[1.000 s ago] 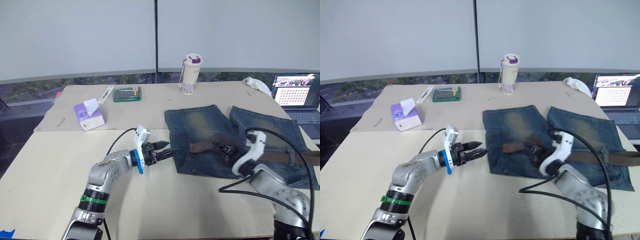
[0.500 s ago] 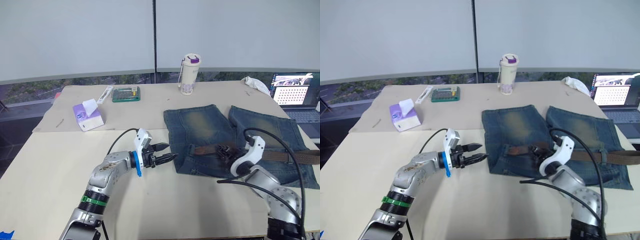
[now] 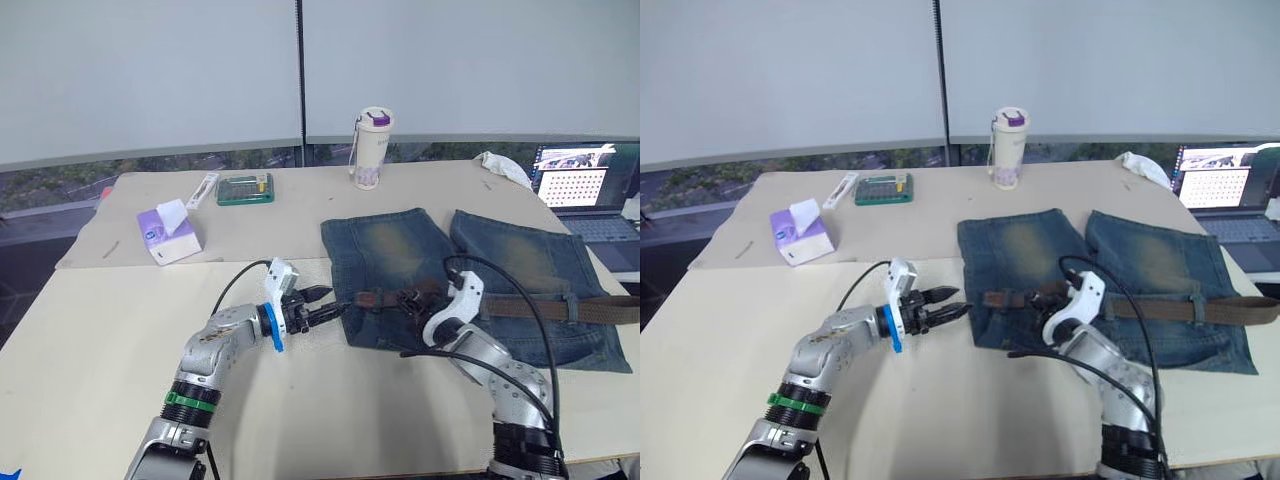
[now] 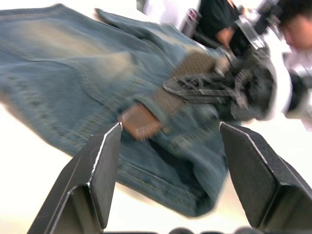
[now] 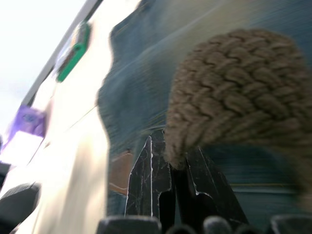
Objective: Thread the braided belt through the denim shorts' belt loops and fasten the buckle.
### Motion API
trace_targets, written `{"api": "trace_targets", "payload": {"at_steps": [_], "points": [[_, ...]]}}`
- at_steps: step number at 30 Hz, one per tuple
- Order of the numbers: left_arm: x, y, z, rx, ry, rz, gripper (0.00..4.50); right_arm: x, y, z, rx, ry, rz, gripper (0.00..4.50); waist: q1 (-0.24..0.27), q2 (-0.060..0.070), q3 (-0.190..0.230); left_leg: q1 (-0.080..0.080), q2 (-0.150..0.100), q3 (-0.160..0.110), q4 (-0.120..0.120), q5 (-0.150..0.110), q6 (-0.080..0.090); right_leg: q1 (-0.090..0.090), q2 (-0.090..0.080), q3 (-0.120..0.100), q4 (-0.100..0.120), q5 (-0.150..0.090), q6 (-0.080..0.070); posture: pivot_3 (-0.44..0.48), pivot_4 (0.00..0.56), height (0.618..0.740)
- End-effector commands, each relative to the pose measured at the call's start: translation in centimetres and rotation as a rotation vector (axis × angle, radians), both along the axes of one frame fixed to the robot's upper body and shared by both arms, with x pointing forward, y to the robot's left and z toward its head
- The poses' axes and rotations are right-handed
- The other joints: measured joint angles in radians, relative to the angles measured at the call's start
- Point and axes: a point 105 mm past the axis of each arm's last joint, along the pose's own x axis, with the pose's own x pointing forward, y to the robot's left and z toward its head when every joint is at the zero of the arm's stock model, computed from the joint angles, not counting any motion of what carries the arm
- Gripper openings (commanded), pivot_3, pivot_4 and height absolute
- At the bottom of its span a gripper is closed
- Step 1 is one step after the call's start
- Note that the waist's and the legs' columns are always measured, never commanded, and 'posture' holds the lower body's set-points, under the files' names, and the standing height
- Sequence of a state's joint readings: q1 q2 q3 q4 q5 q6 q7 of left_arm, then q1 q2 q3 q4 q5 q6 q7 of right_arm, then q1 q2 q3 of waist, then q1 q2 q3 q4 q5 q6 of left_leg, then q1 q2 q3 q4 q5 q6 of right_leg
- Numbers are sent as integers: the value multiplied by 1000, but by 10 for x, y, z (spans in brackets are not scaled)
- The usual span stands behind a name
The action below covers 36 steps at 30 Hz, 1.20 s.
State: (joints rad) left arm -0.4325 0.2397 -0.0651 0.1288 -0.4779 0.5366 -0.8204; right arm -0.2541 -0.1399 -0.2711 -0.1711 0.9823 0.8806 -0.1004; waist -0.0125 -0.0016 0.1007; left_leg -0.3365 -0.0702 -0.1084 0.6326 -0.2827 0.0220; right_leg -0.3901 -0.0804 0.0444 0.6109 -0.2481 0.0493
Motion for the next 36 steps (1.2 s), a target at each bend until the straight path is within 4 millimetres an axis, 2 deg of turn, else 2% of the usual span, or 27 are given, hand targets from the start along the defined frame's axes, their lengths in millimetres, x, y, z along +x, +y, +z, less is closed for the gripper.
{"api": "trace_targets", "payload": {"at_steps": [1, 6, 10, 15, 22, 25, 30, 32, 33, 36], "points": [[4, 3, 4, -27, 18, 29, 3372, 1, 16, 7, 86, -36, 51, 0, 0, 0, 0, 0, 0, 0, 0, 0, 0, 0, 0, 0, 0, 0, 0, 0, 150, 740], [13, 6, -14, -30, 120, 130, 3372, 0, 25, 24, 297, -95, 78, 0, 0, 0, 0, 0, 0, 0, 0, 0, 0, 0, 0, 0, 0, 0, 0, 0, 150, 740], [10, -1, -18, -103, 195, 131, 3372, -4, 30, 25, 312, -84, 105, 0, -1, 0, 0, 0, 0, 0, -1, 0, 0, -2, 0, 1, 0, 0, 0, 0, 150, 740], [4, -16, -8, -213, 252, 73, 3372, -8, 35, 24, 321, -83, 135, 0, -1, 0, 0, 0, 0, 0, -1, 0, 0, -2, 0, 1, 0, 0, 0, 0, 150, 740], [9, -19, 4, -332, 300, 100, 3372, -8, 33, 25, 298, -89, 137, 0, -1, 0, 0, -1, 0, 0, -1, 0, 0, -2, 0, 1, 0, 0, 0, 0, 150, 740], [11, -17, 7, -362, 309, 120, 2620, -8, 34, 26, 296, -96, 140, 0, -2, 0, 0, -1, 0, 0, -1, 0, 0, -2, 0, 1, 0, 0, 0, 0, 150, 740], [8, -22, 5, -339, 301, 110, 983, -11, 38, 25, 254, -108, 165, 0, -1, 0, 0, -1, 0, 0, -1, 0, 0, -2, 0, 1, 0, 0, 0, 0, 150, 740], [7, -24, 3, -327, 303, 109, 296, -12, 39, 31, 282, -134, 184, 797, -1, 0, 0, -1, 0, 0, -1, 0, 0, -2, 0, 1, 0, 0, 0, 0, 150, 740], [6, -24, 2, -324, 305, 111, 12, -14, 40, 35, 300, -148, 200, 1047, -1, 0, 0, -1, 0, 0, -1, 0, 0, -2, 0, 1, 0, 0, 0, 0, 150, 740], [6, -24, 1, -300, 275, 120, 0, -16, 39, 39, 269, -170, 217, 2133, -1, 0, 0, -1, 0, 0, -1, 0, 0, -2, 0, 1, 0, 0, 0, 0, 150, 740]]}}
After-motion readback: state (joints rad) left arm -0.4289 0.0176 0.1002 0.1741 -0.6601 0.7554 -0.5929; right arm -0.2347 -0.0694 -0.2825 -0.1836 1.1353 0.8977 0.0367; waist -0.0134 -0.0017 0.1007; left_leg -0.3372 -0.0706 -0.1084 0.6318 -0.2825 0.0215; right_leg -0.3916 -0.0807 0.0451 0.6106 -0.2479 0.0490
